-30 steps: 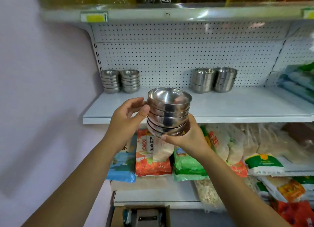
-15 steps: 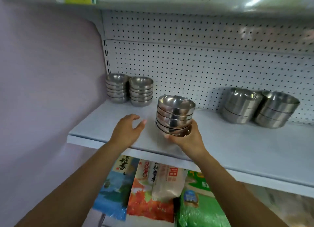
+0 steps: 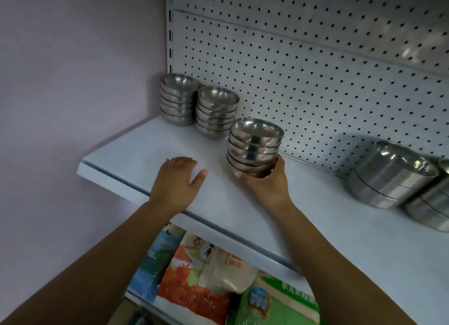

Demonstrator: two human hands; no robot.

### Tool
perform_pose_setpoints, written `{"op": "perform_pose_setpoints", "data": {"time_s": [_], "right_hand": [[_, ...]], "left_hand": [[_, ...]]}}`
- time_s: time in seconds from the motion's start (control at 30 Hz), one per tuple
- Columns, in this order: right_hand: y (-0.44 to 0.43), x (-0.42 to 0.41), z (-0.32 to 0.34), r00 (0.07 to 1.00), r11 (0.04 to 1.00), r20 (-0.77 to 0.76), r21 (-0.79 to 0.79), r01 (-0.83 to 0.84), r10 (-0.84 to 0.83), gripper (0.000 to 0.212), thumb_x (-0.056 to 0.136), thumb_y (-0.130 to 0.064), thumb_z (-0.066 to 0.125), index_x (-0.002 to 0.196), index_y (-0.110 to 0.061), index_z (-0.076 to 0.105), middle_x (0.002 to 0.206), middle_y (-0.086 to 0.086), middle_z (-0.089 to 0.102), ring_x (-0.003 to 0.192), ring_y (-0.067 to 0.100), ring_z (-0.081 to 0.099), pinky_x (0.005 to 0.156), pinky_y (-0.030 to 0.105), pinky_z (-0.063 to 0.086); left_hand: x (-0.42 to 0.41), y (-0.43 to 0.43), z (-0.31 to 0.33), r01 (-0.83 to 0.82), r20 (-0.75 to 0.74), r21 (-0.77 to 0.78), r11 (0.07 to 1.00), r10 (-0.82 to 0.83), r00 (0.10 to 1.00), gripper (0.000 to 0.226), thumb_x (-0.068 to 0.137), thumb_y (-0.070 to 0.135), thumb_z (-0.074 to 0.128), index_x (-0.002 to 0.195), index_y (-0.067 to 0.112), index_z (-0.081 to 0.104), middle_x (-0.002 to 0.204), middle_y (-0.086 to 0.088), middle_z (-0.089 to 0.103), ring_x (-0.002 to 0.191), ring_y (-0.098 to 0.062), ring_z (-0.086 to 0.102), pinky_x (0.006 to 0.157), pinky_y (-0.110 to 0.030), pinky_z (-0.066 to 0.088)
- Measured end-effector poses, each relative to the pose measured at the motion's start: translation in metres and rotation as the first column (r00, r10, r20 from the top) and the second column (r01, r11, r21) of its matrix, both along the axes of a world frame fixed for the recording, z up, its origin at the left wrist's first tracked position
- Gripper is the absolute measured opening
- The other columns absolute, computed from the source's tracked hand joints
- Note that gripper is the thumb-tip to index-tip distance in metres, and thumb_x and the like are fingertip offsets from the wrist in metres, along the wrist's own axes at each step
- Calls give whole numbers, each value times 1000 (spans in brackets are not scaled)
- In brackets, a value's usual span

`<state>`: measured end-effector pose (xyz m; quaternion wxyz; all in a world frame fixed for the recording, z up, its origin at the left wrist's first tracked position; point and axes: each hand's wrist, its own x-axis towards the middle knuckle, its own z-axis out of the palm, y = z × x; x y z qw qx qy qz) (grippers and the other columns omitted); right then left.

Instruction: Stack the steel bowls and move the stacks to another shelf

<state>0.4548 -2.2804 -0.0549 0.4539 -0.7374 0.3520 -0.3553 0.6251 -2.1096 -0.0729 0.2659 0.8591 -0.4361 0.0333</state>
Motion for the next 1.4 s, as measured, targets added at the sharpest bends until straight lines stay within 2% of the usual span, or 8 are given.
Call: {"op": "perform_pose_setpoints", "data": {"time_s": [0.13, 0.37, 0.57, 0.7, 0.87, 1.03, 1.23, 1.4], "right_hand": [[-14, 16, 0, 1000, 1000, -24, 8, -1, 1, 102, 65, -29, 99, 146, -24, 38, 119, -22, 57, 102, -9, 58, 79, 8, 45], [-43, 40, 3, 997, 999, -69, 7, 32, -32, 89, 63, -36, 98, 129, -35, 39, 119, -17, 61, 107, 5, 63, 89, 26, 50], [-66, 52, 5, 993, 995, -70, 29, 96, -94, 90, 60, -37, 100, 131, -23, 46, 124, -7, 63, 107, 10, 63, 80, 16, 50], [-73, 57, 5, 987, 990, -91, 40, 137, -133, 117, 38, -61, 94, 137, -21, 44, 135, 5, 56, 119, 22, 61, 101, 42, 57], [-76, 61, 7, 986, 991, -115, 38, 127, -122, 127, 37, -64, 93, 143, -19, 40, 140, 6, 52, 124, 27, 59, 104, 45, 55], [-61, 58, 12, 982, 982, -162, 147, 120, -96, 157, 52, -50, 95, 163, -17, -11, 161, 7, 39, 144, 27, 45, 117, 44, 43], [-18, 16, 13, 970, 994, -241, 107, 35, -9, 114, 77, -44, 89, 163, -14, 20, 164, 6, 36, 150, 24, 37, 120, 38, 36], [62, -26, 19, 876, 920, -389, -146, -364, 285, 82, 89, -49, 76, 159, -30, 36, 158, -16, 39, 137, -4, 34, 116, 20, 29]], "left_hand": [[0, 1, -2, -7, -36, -28, 1000, 6, 999, 58, 102, 54, 42, 129, 9, 66, 130, -12, 67, 122, -29, 59, 111, -43, 43], [0, 1, -6, -33, -77, -88, 996, 26, 997, 67, 96, 61, 36, 130, 11, 66, 135, -8, 65, 127, -25, 57, 113, -41, 43], [4, -2, -8, -41, -72, -83, 996, 35, 997, 73, 94, 66, 31, 127, 13, 67, 133, -7, 66, 125, -23, 57, 110, -41, 45], [4, -3, -9, -44, -74, -81, 996, 38, 997, 67, 96, 62, 35, 127, 13, 67, 132, -7, 66, 123, -23, 58, 110, -41, 45], [3, -2, -9, -42, -76, -92, 995, 35, 996, 58, 100, 57, 46, 131, 11, 64, 133, -9, 65, 125, -25, 57, 110, -42, 45], [2, -1, -7, -43, -73, -95, 995, 36, 997, 56, 99, 54, 51, 136, 13, 61, 138, -8, 61, 127, -24, 55, 110, -38, 43], [-17, 19, -6, 17, -153, -255, 967, -58, 987, 69, 90, 62, 54, 138, 13, 60, 136, -5, 62, 128, -22, 56, 112, -38, 43], [-47, 76, -18, -1, -161, -398, 917, -69, 985, 58, 91, 50, 60, 133, 10, 62, 129, 1, 60, 122, -18, 57, 104, -44, 49]]}}
